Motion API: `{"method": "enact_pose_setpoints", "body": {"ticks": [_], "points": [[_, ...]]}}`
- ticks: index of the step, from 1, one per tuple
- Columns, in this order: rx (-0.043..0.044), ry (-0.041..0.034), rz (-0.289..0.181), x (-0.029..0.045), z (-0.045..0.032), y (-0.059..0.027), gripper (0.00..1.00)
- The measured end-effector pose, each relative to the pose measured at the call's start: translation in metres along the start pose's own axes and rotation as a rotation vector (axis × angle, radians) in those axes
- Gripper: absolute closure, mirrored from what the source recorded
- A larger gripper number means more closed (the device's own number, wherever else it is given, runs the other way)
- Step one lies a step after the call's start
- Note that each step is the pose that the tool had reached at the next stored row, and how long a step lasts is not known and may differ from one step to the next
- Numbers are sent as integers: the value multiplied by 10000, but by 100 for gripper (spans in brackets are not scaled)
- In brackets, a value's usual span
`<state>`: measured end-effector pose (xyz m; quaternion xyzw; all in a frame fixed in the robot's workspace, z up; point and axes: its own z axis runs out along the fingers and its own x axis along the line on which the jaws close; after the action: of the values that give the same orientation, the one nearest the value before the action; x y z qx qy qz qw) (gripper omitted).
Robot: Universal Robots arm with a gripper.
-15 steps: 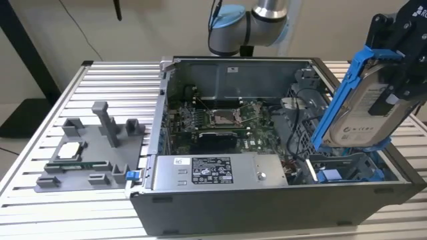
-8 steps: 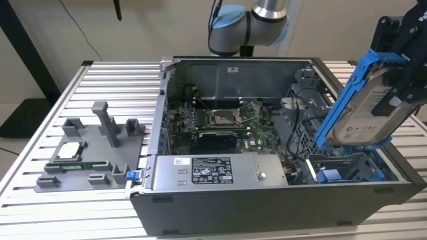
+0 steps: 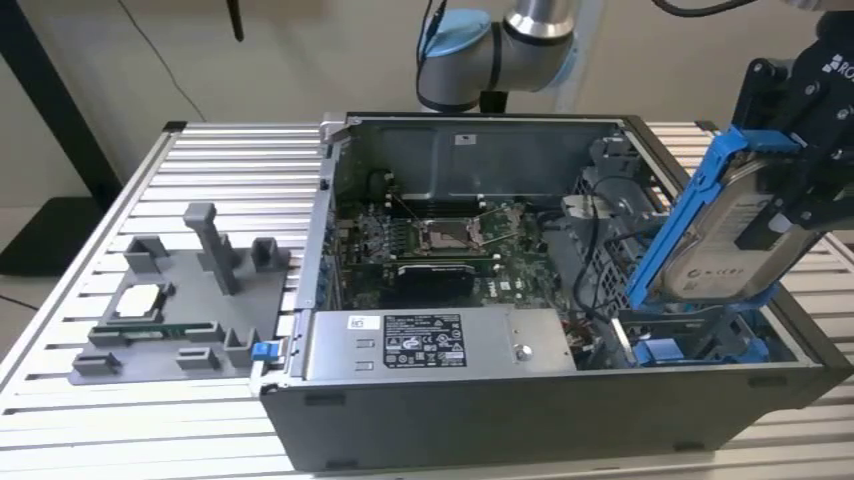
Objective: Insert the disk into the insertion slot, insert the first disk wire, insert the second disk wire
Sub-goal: 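Insert the disk into the insertion slot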
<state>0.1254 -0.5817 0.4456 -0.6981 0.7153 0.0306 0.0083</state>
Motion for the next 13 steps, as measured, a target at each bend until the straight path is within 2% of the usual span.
{"method": "enact_pose_setpoints", "body": {"ticks": [4,10,13], "points": [[22,-8,131,7,66,-8,100],[21,-37,133,9,103,-68,100],[22,-34,133,11,151,-96,100]]}}
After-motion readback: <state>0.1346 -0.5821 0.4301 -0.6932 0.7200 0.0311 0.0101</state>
